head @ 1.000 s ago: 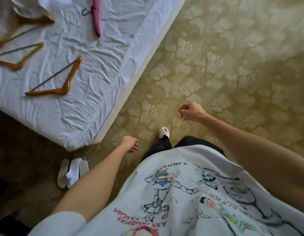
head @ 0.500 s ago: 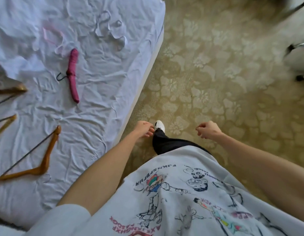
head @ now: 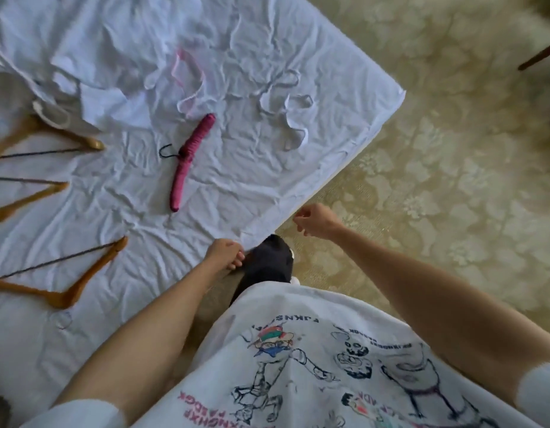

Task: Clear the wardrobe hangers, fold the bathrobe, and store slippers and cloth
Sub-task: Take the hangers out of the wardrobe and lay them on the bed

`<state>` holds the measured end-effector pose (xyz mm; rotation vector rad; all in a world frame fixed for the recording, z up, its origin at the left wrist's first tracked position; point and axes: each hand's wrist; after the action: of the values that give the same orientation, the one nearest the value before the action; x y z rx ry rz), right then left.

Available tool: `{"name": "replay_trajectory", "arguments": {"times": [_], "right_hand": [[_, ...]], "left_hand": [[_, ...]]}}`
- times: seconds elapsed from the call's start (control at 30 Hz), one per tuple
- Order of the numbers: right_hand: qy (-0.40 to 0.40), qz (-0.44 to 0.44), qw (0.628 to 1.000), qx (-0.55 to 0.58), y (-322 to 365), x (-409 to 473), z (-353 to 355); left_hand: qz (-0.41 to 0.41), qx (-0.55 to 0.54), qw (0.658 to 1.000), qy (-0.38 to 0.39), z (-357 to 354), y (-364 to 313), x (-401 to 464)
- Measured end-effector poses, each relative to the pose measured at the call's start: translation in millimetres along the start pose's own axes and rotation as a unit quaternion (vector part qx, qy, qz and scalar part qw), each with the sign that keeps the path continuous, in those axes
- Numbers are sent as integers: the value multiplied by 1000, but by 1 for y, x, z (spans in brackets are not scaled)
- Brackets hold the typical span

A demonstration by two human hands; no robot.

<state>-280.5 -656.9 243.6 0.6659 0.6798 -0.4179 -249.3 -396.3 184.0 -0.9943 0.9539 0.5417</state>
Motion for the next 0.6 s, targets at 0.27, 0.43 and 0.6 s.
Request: {"name": "replay_trajectory", "arguments": {"times": [0.27, 0.43, 0.6], "right_hand": [[83, 8, 991, -104, 51, 134, 72], [108, -7, 979, -171, 65, 194, 117], [144, 12, 965, -217, 107, 249, 137]], "left_hand": [[60, -119, 990, -53, 40, -74, 53], [20, -171, 982, -81, 57, -138, 66], [-5, -226, 964, -139, 76, -172, 90]]}}
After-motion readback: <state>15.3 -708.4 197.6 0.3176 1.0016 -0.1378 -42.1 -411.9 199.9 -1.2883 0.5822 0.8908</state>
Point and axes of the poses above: each hand's wrist, its own x-axis towards the middle knuckle, its own z-axis out of the back of the hand, y = z × x, and after that the axes turned 14 degrees about -x, right-handed
